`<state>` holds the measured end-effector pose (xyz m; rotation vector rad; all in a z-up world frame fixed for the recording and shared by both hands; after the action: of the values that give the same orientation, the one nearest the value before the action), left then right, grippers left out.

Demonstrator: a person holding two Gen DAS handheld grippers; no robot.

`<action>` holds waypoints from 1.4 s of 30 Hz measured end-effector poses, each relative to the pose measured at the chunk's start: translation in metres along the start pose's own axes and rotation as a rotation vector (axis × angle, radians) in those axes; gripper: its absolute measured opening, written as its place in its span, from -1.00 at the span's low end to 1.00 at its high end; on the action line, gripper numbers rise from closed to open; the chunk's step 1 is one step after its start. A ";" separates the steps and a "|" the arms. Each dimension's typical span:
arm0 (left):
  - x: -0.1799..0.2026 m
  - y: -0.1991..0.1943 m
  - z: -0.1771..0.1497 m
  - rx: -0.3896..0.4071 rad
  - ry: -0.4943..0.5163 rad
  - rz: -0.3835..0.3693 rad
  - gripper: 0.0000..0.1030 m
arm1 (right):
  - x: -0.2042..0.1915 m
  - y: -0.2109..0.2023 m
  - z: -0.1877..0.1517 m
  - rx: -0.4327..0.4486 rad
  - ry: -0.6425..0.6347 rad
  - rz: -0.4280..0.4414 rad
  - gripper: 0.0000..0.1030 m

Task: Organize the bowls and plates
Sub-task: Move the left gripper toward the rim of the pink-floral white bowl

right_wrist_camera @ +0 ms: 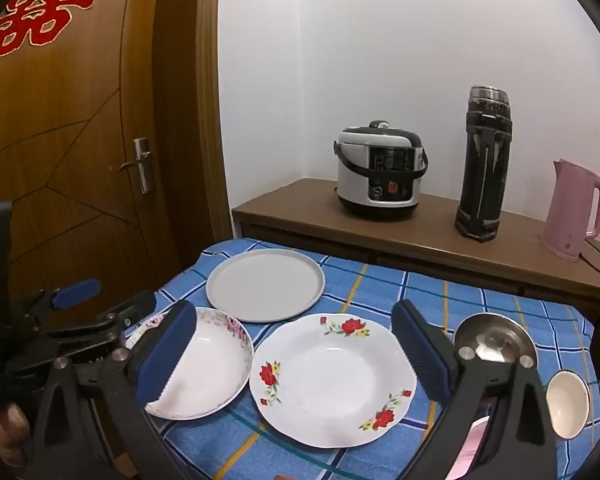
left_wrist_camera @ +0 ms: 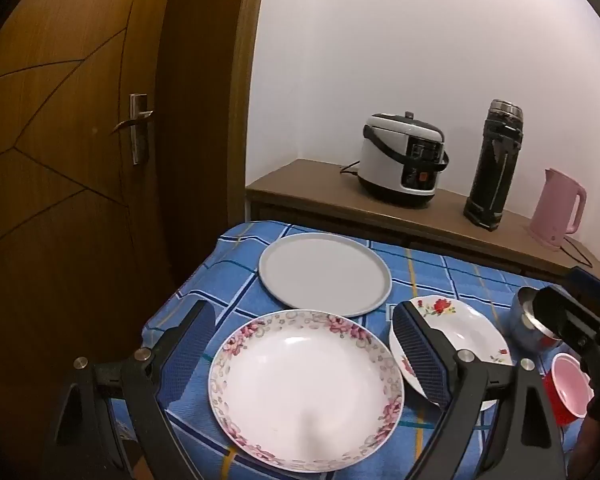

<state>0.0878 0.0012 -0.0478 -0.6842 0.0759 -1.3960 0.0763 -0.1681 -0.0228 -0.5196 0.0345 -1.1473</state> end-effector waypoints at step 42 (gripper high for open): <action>-0.008 0.016 -0.014 0.007 0.052 0.065 0.79 | 0.006 0.013 -0.021 -0.048 0.018 0.004 0.93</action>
<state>0.0945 0.0028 -0.0697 -0.6348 0.1331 -1.3508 0.0843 -0.1775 -0.0456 -0.5517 0.0788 -1.1489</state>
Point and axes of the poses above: each gripper's, at about its wrist camera, not at the fingertips, and y roughly the way its jaws point, x to its right, z to its top, the point moved 10 cm from there along y, roughly the way its jaws point, and after that the axes turned 15 degrees about -y, right-handed, at the moved point
